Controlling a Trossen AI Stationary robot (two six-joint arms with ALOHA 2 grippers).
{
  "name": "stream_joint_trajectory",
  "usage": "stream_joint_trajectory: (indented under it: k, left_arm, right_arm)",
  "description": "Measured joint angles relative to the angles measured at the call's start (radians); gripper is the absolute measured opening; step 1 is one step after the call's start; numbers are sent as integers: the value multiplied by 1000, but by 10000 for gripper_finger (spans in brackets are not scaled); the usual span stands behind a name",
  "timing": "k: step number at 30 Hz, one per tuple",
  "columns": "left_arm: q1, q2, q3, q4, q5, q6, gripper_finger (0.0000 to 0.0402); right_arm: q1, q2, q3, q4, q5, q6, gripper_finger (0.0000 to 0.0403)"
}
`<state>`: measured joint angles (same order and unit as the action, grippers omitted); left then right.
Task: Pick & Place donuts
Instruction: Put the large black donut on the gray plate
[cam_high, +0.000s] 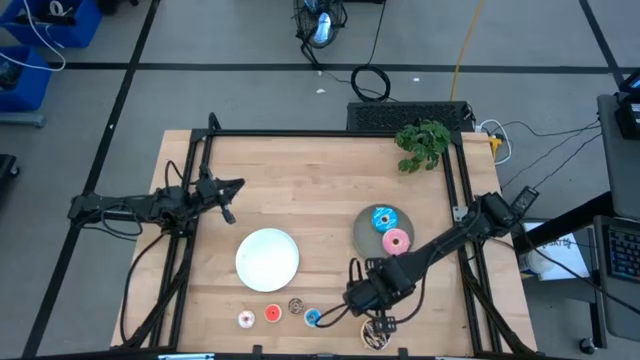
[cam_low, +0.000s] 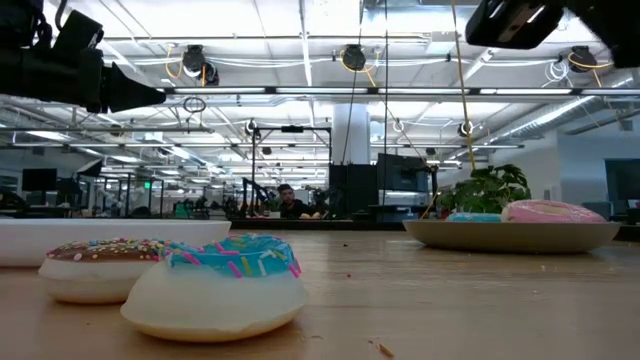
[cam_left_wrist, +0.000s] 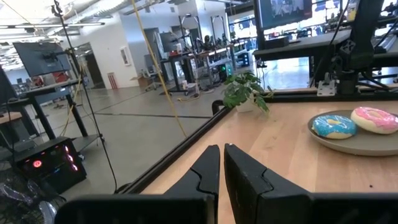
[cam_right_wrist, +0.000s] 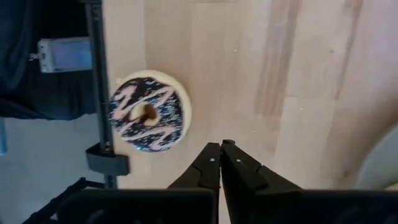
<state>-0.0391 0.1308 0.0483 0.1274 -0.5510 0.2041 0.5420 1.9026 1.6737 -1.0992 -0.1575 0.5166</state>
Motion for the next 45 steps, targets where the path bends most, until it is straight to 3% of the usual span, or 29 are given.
stream_joint_trajectory:
  k: [6,16,21,33,40,45]
  left_arm:
    - [0,0,0,-1,0,-3,31]
    - [0,0,0,-2,0,-2,31]
    - [0,0,0,-1,0,-1,31]
    - [0,0,0,4,-1,27,31]
    - [0,0,0,17,-1,38,31]
    - [0,0,0,44,-2,37,31]
  right_arm:
    - [33,-1,-17,53,78,15,22]
    - [62,0,-112,261,78,-28,170]
    - [80,0,-151,295,82,-24,210]
    - [125,0,-253,440,145,28,233]
    - [166,0,-259,450,131,106,233]
    - [174,43,-259,499,156,77,233]
